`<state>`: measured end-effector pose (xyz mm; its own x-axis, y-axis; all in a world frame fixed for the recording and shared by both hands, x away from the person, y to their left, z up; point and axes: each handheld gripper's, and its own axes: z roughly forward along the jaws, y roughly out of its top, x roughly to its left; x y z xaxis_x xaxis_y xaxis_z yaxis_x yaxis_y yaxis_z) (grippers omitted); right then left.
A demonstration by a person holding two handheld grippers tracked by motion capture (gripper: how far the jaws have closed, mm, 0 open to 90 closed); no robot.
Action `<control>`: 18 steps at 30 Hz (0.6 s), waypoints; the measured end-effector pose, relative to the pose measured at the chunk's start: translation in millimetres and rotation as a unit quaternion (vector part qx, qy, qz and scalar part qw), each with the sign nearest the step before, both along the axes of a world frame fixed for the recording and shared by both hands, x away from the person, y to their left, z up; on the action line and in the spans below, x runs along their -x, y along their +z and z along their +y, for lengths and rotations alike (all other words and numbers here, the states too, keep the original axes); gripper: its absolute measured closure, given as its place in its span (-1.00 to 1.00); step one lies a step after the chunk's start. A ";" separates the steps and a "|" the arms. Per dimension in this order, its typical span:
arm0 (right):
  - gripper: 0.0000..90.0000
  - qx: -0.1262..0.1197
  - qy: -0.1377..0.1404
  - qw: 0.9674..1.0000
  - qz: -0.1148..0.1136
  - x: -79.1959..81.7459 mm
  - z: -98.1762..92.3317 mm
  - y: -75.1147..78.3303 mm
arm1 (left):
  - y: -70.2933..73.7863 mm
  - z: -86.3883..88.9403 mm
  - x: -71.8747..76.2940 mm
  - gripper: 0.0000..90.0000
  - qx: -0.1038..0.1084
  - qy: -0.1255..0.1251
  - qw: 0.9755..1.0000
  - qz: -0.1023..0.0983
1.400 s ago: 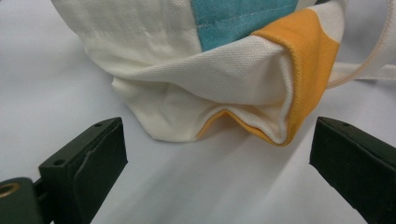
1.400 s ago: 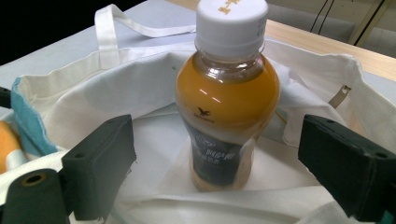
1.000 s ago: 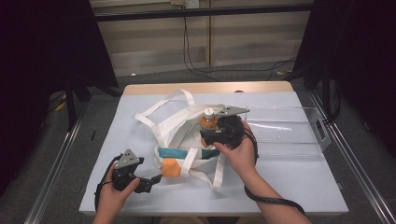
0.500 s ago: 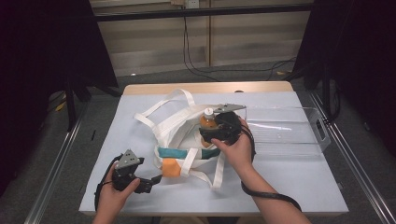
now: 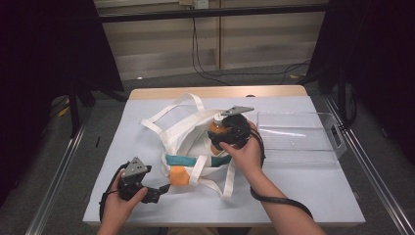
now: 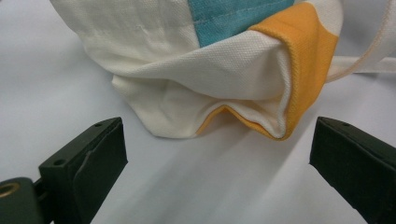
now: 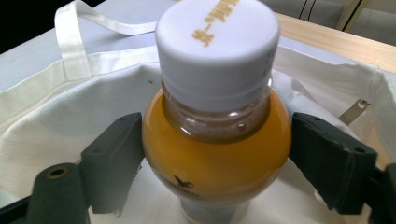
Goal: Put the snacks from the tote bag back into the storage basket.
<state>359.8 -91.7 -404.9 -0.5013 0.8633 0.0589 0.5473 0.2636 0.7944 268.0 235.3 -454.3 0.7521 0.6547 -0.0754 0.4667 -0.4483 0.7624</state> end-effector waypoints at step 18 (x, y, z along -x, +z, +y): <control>-0.50 0.001 0.001 1.000 0.017 -8.2 4.2 -0.7 | -0.1 0.7 0.0 -0.92 0.000 0.003 1.000 0.000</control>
<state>368.0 -87.4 -405.6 -0.5013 0.8620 0.0747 0.5729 0.2660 0.7753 268.0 236.0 -454.4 0.7486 0.6587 -0.0751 0.4689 -0.4459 0.7624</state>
